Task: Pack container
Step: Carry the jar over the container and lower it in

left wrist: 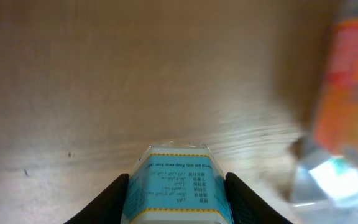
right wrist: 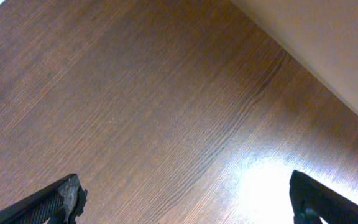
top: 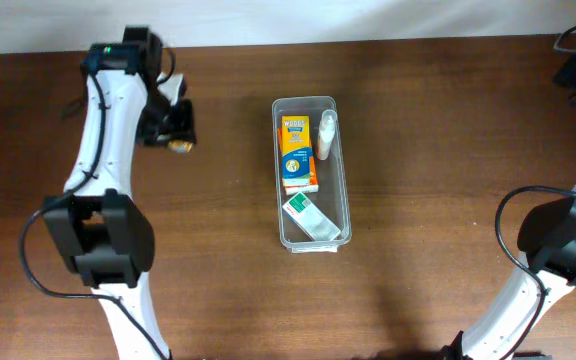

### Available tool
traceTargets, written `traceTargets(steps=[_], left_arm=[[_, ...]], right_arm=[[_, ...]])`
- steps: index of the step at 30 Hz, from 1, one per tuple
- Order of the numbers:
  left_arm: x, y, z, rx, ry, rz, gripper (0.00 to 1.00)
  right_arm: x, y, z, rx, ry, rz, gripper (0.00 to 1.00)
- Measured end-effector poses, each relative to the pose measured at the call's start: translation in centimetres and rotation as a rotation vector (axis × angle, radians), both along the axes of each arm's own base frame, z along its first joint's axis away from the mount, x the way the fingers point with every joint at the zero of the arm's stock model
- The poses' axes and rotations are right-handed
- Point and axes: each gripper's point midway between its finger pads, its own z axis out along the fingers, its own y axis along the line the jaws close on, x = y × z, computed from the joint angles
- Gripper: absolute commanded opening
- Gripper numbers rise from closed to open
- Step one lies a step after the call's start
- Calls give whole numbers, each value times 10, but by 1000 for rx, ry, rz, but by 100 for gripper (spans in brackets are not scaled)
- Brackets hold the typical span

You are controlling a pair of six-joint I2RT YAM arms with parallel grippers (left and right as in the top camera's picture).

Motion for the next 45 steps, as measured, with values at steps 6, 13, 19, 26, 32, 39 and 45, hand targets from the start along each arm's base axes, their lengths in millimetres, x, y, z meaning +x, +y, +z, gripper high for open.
traceTargets(steps=[6, 13, 19, 26, 32, 39, 45], left_arm=[[4, -69, 47, -19, -122, -149, 43], [-32, -160, 61, -42, -138, -362, 43], [-72, -221, 61, -59, -124, -517, 43], [-96, -233, 57, -49, -69, -551, 44], [-112, -226, 30, -10, 34, -549, 43], [-115, -225, -5, 9, 84, -549, 44], [-115, -226, -26, 14, 96, -550, 43]], right_arm=[[0, 0, 0, 0, 0, -1, 98], [0, 0, 0, 0, -1, -1, 98], [0, 0, 0, 0, 0, -1, 98], [0, 0, 0, 0, 0, -1, 98], [0, 0, 0, 0, -1, -1, 98], [0, 0, 0, 0, -1, -1, 98], [0, 0, 0, 0, -1, -1, 98]])
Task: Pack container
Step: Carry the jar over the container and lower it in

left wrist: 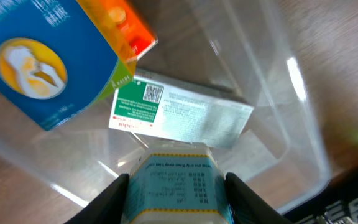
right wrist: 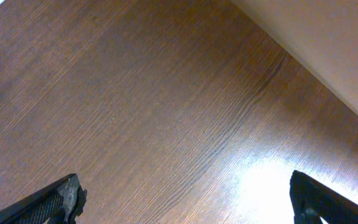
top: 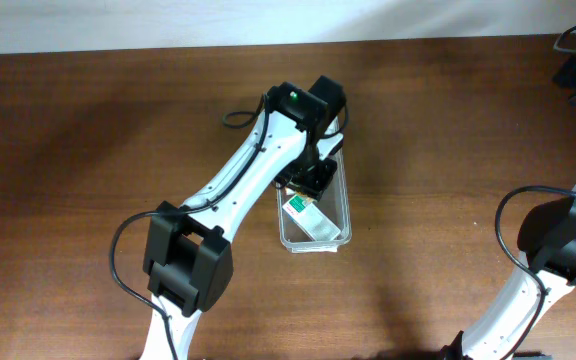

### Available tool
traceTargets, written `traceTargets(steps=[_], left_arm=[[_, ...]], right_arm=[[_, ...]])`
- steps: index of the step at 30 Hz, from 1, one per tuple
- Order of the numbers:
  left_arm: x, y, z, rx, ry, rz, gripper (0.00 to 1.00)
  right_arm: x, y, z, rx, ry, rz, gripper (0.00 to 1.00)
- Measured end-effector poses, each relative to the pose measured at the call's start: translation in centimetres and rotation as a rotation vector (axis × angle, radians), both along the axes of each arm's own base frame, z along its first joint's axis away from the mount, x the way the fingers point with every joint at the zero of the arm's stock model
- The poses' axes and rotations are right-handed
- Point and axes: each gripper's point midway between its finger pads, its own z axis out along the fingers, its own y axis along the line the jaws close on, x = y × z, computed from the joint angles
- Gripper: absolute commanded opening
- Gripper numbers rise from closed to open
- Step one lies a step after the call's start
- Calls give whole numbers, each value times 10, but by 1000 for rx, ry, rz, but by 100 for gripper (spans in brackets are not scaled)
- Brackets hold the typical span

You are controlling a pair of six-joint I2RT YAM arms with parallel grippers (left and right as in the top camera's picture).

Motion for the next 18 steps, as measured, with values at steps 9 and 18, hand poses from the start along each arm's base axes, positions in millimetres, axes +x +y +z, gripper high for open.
traceTargets(steps=[9, 18], left_arm=[[-9, 6, -27, 31, 42, 0, 44], [-10, 6, -39, 29, 45, -1, 44]], right_arm=[[0, 0, 0, 0, 1, 0, 98], [0, 0, 0, 0, 1, 1, 98]])
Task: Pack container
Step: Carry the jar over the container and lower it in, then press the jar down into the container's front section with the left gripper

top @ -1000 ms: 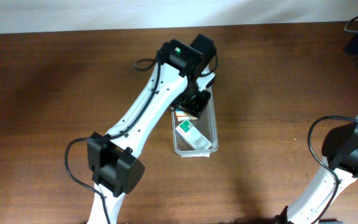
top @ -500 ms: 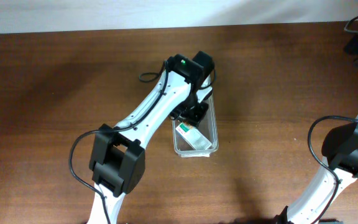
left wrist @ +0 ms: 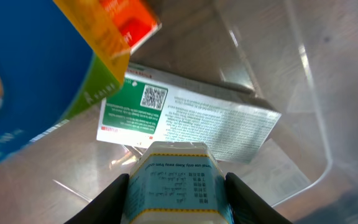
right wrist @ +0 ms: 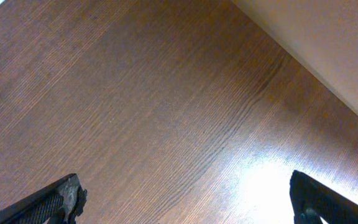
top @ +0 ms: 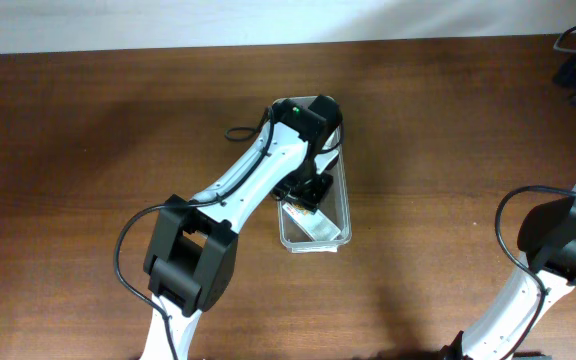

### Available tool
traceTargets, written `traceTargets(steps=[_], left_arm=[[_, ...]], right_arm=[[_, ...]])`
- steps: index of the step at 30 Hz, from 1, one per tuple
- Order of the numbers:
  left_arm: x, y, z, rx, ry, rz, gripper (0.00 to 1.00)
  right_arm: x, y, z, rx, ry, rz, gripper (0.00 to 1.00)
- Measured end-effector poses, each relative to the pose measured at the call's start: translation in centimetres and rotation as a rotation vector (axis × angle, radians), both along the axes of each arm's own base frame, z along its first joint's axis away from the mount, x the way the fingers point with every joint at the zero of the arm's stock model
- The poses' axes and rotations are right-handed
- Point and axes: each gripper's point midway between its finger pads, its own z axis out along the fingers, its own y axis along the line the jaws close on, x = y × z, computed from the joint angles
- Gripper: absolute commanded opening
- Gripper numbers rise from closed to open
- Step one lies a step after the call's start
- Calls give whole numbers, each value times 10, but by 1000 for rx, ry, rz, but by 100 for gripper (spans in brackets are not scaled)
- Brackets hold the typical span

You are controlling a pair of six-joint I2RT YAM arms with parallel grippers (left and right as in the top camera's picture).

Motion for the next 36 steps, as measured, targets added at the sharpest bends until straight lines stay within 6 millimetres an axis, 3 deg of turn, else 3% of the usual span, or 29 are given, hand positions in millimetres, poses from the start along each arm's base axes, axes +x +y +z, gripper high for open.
traceTargets(steps=[36], left_arm=[[3, -2, -3, -10, -12, 0, 44]], right_arm=[[0, 0, 0, 0, 1, 0, 98]])
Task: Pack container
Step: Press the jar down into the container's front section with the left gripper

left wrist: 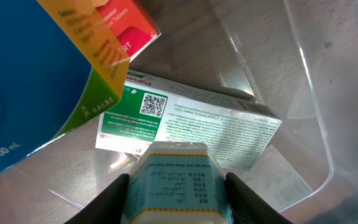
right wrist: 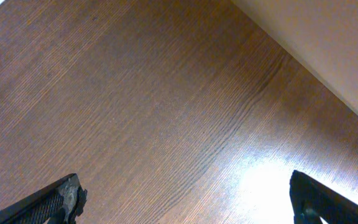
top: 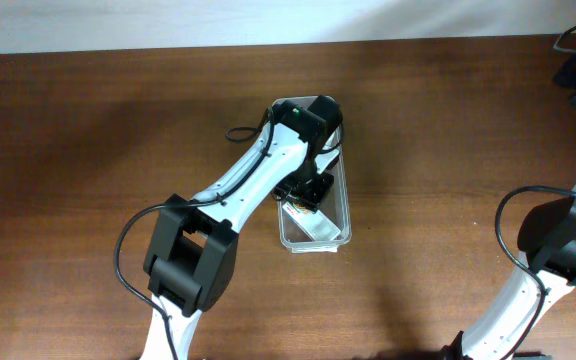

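A clear plastic container (top: 343, 215) stands mid-table. My left gripper (top: 308, 188) reaches down into it, shut on a small bottle with a light-blue label (left wrist: 176, 186). Just beyond the bottle a green-and-white box (left wrist: 191, 127) lies flat on the container floor (left wrist: 288, 180). An orange-and-blue carton (left wrist: 36, 74) fills the upper left of the left wrist view. My right gripper (right wrist: 185, 199) is open over bare wood at the far right edge of the table, with nothing between its fingers.
Brown wooden table (top: 448, 150) all around the container. My left arm (top: 238, 190) crosses the table from the lower left to the container. The right arm (top: 568, 230) stands along the right edge. A pale wall edge (right wrist: 328, 37) borders the table.
The left gripper has sunk slightly deeper into the container with the bottle; the green-and-white box and the carton look a touch nearer. The right arm is unchanged.
My left gripper held the blue-labelled bottle over bare table at the far left. Later it was over the container with the bottle above the green-and-white box. Then it was lower inside the container, and now lower still. The right gripper stayed open and still.
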### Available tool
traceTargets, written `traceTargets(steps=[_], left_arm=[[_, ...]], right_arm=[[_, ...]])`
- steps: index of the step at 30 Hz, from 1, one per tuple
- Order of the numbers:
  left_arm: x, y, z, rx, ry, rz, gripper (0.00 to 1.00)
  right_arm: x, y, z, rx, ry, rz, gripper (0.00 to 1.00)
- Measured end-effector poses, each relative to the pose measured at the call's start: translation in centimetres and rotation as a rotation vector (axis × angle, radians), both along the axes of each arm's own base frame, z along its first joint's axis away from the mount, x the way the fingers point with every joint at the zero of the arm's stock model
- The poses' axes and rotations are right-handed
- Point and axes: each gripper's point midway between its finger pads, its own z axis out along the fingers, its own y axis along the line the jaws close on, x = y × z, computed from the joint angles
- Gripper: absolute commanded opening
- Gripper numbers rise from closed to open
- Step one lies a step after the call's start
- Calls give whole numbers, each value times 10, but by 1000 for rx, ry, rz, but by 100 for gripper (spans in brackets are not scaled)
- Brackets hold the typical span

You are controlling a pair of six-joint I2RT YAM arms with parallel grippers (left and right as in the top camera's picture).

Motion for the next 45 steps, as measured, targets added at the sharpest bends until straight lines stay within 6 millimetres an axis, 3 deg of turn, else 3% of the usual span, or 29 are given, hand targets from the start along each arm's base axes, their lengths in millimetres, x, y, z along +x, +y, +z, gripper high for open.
traceTargets(steps=[16, 45], left_arm=[[-7, -6, 0, 5, 6, -22, 44], [-17, 4, 0, 57, 44, 25, 45]], right_arm=[[0, 0, 0, -1, -1, 0, 98], [0, 0, 0, 0, 0, 0, 98]])
